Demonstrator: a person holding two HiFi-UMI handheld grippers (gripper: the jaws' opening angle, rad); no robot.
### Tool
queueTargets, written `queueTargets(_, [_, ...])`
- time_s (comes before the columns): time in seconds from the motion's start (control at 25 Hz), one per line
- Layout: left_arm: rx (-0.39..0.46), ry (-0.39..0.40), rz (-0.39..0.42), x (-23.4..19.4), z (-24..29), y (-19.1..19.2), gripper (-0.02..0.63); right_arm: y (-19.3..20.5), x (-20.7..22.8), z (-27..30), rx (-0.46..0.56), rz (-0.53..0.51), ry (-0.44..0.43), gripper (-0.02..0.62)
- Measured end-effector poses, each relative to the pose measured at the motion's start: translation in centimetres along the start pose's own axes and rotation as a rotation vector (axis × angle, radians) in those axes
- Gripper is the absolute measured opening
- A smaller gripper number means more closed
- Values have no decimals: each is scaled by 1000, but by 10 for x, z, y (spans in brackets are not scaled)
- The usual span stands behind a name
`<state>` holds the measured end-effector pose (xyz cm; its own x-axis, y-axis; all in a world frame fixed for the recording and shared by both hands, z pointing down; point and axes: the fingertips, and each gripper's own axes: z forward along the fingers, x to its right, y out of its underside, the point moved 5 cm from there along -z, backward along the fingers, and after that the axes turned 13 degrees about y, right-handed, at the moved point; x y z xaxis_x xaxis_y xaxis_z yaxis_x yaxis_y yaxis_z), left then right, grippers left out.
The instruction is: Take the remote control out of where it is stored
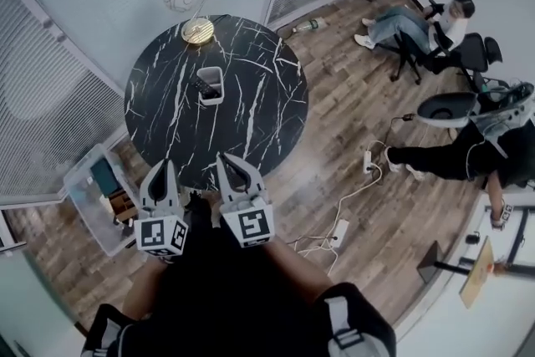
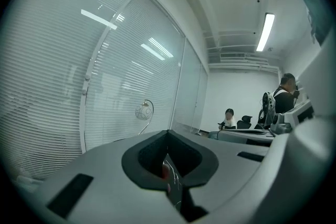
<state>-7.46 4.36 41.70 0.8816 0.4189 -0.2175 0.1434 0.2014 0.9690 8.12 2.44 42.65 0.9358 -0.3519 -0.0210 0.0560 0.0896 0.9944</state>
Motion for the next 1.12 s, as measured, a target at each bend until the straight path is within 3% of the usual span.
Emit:
queueTargets(0.72, [-9,117,-40,-120,43,-15,5,-3,-53,97,-38,-7,145,2])
queueTargets(1.12, [-50,210,-57,-154,69,-7,5,7,-56,123,-98,-37,234,2])
